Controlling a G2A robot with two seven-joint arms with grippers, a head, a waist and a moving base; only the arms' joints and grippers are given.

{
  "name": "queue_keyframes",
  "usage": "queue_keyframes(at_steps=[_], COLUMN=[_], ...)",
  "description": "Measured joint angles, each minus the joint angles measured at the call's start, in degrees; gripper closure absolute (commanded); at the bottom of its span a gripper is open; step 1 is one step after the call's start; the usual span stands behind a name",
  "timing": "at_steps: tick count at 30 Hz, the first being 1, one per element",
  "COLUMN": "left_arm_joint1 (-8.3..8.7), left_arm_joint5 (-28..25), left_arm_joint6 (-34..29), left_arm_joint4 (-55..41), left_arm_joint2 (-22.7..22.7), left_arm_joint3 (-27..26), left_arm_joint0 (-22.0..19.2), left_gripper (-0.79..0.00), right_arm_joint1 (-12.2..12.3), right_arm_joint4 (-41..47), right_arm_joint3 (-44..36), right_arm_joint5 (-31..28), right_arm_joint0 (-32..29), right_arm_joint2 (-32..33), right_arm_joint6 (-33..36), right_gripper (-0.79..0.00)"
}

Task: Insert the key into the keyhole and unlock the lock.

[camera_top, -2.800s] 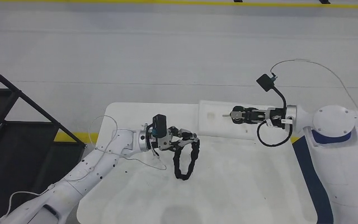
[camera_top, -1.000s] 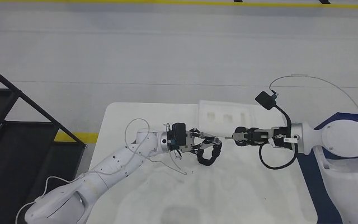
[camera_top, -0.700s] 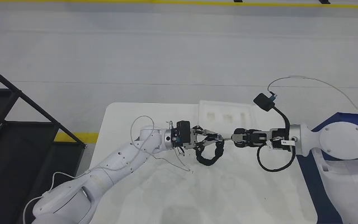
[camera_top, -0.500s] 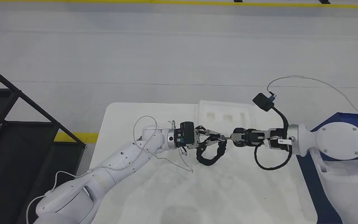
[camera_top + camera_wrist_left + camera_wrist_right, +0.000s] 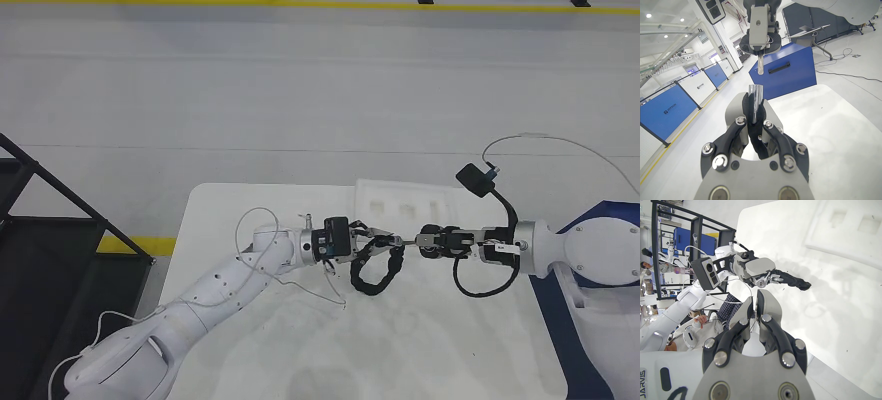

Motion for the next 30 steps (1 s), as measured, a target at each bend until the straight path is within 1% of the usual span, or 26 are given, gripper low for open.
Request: queue_keyframes(at_steps=[3,8,13,30], left_arm_joint1=[0.14,0.22,0.14,-0.73], left_arm_joint5=[-0.3,-0.7,-1.2,-2.9], left_arm_joint6=[-0.5,-1.2,-2.2,-4.0], left_arm_joint4=[0.4,1.0,1.8,2.0], left_arm_joint2=[-0.7,-1.5,-2.0,-3.1], left_arm_joint3=[-0.7,-1.9,-2.5,-2.3], left_arm_joint0=[0.5,1.1,1.6,2.3], left_gripper=[0.000,0.000,0.000,0.000], right_arm_joint1=[0.1,0.6,0.8,1.8], right_arm_joint4=[-0.1,-2.2,-2.5,-3.5], right_arm_joint3=[0.1,-0.2,-0.5,-2.2], right_arm_joint5=[-0.8,-0.7,-0.5,-0.6], right_arm_joint0=[-0.9,-0.6,-0.6,-1.4], right_arm_joint2=[-0.2,-0.9,-1.1,-1.6], right_arm_joint6=[-1.5,-0.4,-1.0,-2.0], right_gripper=[0.000,0.000,0.000,0.000])
